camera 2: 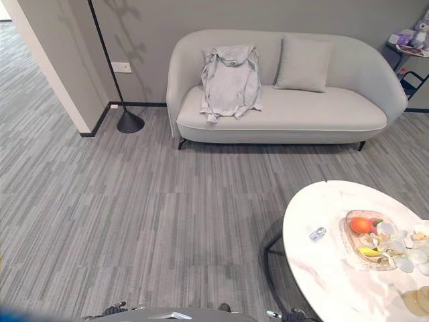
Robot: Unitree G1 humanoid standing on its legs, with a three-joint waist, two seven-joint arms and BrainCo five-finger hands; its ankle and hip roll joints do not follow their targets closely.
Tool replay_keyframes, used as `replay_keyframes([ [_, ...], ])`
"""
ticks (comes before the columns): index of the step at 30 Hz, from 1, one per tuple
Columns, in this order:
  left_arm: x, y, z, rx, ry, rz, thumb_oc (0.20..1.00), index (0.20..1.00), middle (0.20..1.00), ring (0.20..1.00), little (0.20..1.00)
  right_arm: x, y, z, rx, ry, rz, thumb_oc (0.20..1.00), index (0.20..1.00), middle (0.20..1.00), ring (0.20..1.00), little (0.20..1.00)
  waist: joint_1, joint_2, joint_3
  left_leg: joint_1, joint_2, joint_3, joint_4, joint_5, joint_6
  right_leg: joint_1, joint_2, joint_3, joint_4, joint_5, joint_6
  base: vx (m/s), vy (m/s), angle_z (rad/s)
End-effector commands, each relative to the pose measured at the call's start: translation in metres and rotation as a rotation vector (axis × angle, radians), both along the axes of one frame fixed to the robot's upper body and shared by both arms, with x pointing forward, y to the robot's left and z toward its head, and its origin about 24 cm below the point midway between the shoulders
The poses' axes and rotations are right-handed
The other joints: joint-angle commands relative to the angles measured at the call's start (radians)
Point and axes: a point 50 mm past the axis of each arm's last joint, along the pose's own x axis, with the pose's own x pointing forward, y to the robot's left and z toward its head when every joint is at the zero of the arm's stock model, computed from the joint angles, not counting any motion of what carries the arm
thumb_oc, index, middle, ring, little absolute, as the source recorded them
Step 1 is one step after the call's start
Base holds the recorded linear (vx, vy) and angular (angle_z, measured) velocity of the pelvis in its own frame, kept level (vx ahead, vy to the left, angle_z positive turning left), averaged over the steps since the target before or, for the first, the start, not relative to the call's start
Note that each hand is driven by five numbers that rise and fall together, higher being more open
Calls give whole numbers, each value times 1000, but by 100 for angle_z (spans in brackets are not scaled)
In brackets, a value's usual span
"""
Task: Hang the clothes on the sofa on the clothes rack.
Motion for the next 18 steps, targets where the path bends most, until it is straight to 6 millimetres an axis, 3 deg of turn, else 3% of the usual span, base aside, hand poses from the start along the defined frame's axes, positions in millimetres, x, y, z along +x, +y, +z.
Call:
replay_keyframes([
  [1,16,2,2,-1,-20,-51,1000,1000,1000,1000,1000,21,-14,8,-38,-72,-38,1000,1000,1000,1000,1000,3,11,-11,-7,27,-5,4,-5,-69,20,-115,7,16,-5,167,0,0,0],
  [18,10,3,1,13,2,-47,1000,1000,1000,1000,1000,20,-15,8,-36,-70,-40,1000,1000,1000,1000,1000,2,16,-9,-9,26,-6,4,-3,-71,20,-117,-1,16,-7,167,0,0,0],
])
